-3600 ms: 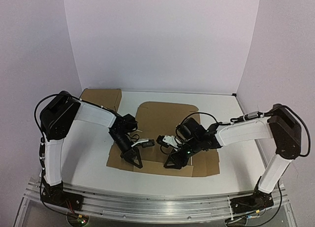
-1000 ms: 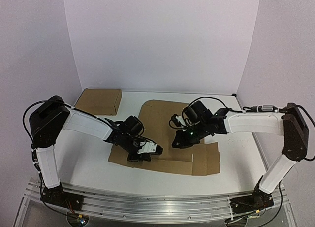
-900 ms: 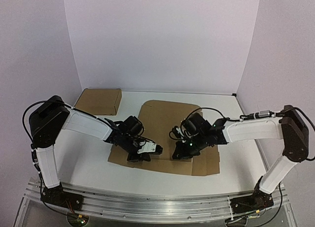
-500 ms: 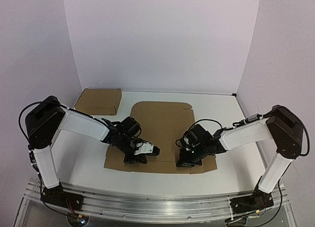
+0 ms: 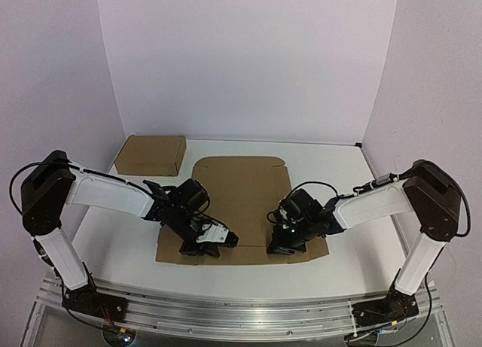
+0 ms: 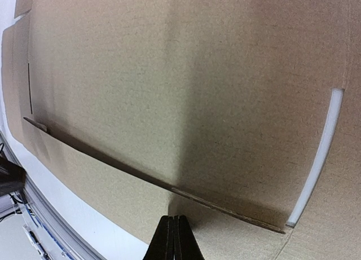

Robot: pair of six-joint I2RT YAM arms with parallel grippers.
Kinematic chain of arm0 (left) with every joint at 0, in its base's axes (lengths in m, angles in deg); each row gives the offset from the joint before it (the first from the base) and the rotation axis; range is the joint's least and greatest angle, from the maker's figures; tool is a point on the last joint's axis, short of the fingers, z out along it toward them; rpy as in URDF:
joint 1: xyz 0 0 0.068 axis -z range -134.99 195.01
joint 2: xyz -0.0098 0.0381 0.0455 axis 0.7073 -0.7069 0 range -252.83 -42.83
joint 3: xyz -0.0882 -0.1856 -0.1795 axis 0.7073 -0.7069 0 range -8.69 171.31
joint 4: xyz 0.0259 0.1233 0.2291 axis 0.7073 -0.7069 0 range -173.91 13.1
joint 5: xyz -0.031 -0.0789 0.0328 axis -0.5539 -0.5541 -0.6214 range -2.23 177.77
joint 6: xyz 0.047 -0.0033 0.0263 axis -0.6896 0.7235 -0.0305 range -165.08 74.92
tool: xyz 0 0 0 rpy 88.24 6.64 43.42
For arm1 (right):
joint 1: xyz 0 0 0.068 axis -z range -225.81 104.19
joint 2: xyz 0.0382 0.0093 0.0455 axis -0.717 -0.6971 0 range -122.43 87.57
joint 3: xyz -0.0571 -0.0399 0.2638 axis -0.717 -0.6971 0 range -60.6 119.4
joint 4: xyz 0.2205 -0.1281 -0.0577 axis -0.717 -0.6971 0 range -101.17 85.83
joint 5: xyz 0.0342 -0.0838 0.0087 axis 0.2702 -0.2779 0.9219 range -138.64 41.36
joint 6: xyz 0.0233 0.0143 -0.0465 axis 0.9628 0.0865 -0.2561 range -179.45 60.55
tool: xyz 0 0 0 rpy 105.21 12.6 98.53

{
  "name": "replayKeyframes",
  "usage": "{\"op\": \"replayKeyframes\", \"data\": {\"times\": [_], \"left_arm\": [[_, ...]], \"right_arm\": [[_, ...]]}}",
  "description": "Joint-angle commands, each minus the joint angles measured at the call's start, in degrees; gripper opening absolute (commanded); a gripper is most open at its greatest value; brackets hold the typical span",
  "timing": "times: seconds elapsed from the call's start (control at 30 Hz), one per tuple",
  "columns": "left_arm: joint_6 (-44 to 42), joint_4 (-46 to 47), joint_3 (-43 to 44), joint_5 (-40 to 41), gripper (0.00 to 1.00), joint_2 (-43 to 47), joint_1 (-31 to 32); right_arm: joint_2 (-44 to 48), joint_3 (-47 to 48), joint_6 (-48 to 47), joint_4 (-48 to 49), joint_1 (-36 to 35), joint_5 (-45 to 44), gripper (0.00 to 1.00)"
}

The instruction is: Fold the paper box

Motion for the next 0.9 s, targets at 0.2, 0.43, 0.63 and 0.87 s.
{"op": "replayKeyframes", "data": {"times": [0.2, 0.43, 0.63, 0.87], "left_arm": [[-2.8, 0.7, -8.3, 3.9, 0.00, -6.1, -0.1], [-5.7, -7.2, -2.5, -8.4, 0.00, 3.5, -0.2], [-0.3, -0.9, 1.6, -6.9, 0.00, 1.8, -4.9], [-9.2, -3.8, -2.9, -1.0, 0.00, -5.5, -5.3]], "right_arm": [[-3.8, -3.2, -0.8, -11.3, 0.1, -2.8, 0.00], [-0.5, 2.6, -3.5, -15.1, 0.2, -1.8, 0.00], [0.6, 5.3, -2.8, -15.9, 0.2, -1.2, 0.00], [2.3, 8.5, -3.6, -18.3, 0.2, -1.7, 0.00]]}}
